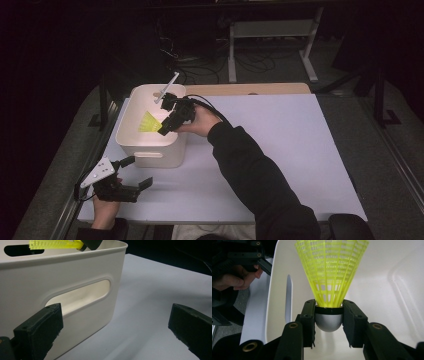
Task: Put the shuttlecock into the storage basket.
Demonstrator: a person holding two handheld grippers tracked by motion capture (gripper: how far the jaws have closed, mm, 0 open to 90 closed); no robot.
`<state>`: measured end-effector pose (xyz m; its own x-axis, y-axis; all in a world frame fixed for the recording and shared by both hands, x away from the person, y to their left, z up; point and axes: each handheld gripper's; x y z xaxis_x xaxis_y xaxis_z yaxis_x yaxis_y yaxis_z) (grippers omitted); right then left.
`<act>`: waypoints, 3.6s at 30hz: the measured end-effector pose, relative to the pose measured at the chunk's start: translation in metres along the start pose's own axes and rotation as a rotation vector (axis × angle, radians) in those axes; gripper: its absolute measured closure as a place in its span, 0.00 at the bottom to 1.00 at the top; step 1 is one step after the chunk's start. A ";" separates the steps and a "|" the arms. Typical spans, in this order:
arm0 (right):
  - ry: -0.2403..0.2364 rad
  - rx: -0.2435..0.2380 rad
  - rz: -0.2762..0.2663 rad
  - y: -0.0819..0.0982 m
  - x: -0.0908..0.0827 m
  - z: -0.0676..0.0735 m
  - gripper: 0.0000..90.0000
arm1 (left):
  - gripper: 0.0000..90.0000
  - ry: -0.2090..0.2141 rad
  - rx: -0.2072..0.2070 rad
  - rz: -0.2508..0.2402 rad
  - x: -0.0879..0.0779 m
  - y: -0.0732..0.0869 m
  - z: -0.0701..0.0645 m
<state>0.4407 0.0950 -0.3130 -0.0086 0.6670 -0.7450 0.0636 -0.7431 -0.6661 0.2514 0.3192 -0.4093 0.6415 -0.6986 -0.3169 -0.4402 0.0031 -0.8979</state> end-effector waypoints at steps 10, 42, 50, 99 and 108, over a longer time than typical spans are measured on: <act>0.023 0.019 -0.046 0.000 -0.012 0.001 0.43 | 0.00 0.000 0.002 0.004 0.000 0.000 0.000; 0.197 0.056 -0.165 0.034 -0.072 0.013 0.00 | 0.00 -0.001 0.000 0.012 0.000 0.000 0.000; 0.202 0.072 -0.182 0.046 -0.083 0.015 0.00 | 0.00 -0.002 0.003 0.014 0.000 0.000 0.000; 0.310 0.140 -0.191 0.121 -0.130 0.043 0.00 | 0.00 -0.010 0.004 0.020 0.000 0.001 0.000; 0.327 0.161 -0.196 0.142 -0.133 0.049 0.00 | 0.00 -0.010 0.005 0.023 0.000 0.001 0.000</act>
<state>0.4023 -0.1016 -0.3098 0.3146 0.7590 -0.5700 -0.0650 -0.5819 -0.8107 0.2508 0.3185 -0.4106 0.6378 -0.6909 -0.3404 -0.4519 0.0222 -0.8918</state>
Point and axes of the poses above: each handheld gripper's, and its own axes: x roughly forward along the jaws, y roughly out of its underside, z roughly to its left, and after that the axes turned 15 degrees about -x, right-handed
